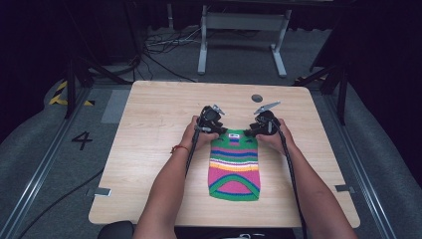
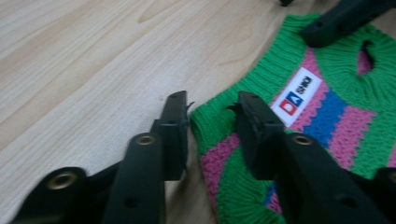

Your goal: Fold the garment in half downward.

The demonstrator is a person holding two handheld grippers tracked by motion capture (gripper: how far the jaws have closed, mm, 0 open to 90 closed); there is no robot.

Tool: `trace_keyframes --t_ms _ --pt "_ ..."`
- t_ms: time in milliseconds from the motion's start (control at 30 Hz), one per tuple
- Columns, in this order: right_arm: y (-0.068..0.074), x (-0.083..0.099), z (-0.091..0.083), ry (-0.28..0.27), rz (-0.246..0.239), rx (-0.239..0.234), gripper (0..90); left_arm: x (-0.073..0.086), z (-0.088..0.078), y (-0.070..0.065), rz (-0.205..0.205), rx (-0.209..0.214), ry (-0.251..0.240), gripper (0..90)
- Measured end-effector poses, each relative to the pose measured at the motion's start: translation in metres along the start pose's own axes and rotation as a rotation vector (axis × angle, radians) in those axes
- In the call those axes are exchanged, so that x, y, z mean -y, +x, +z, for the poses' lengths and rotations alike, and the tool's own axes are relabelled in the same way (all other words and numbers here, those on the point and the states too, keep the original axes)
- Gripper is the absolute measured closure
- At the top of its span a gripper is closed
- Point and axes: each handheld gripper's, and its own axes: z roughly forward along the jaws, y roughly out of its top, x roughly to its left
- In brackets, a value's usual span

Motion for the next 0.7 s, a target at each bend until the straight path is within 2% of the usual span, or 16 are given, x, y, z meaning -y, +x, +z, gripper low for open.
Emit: trace_keyframes --t_ms 67,167,233,300,367,400,433,467,500,567,600,700 --pt "0.002 -0.002 0.001 0.006 -0.017 -0.01 63.6 0.0 0.0 0.0 0.006 0.019 -0.001 74.8" --pt "0.005 -0.003 0.001 0.009 -0.025 -0.033 73.6 -0.001 0.0 0.0 0.009 0.024 0.007 78.9" --pt "0.004 -0.003 0.002 0.006 -0.024 -0.042 77.2 -0.002 0.0 -0.002 0.021 0.009 0.017 80.0" --pt "0.004 -0.003 0.002 -0.001 -0.028 -0.037 81.1 -0.005 0.001 -0.004 0.044 -0.027 0.019 81.2" --pt "0.005 -0.004 0.002 -0.005 -0.033 -0.027 83.0 -0.006 0.0 -0.004 0.048 -0.039 0.024 81.5" --pt "0.006 -0.007 0.001 -0.018 -0.046 -0.001 84.0 -0.008 -0.001 -0.004 0.058 -0.067 0.014 81.8" --pt "0.006 -0.007 0.0 -0.026 -0.047 0.004 84.2 -0.01 -0.002 -0.003 0.05 -0.079 0.002 81.8" --pt "0.005 -0.009 -0.001 -0.041 -0.047 0.012 84.4 -0.01 -0.002 -0.003 0.05 -0.079 0.002 81.9" --pt "0.005 -0.011 -0.003 -0.056 -0.049 0.015 84.5 -0.014 -0.006 -0.003 0.049 -0.097 -0.026 81.9" --pt "0.004 -0.015 -0.008 -0.083 -0.05 0.027 84.6 -0.017 -0.009 -0.003 0.05 -0.111 -0.04 82.0" --pt "0.004 -0.015 -0.008 -0.083 -0.05 0.027 84.6 -0.019 -0.012 -0.003 0.061 -0.124 -0.053 82.0" --pt "0.005 -0.022 -0.019 -0.132 -0.077 0.049 84.6 -0.028 -0.023 -0.005 0.085 -0.145 -0.076 81.9"
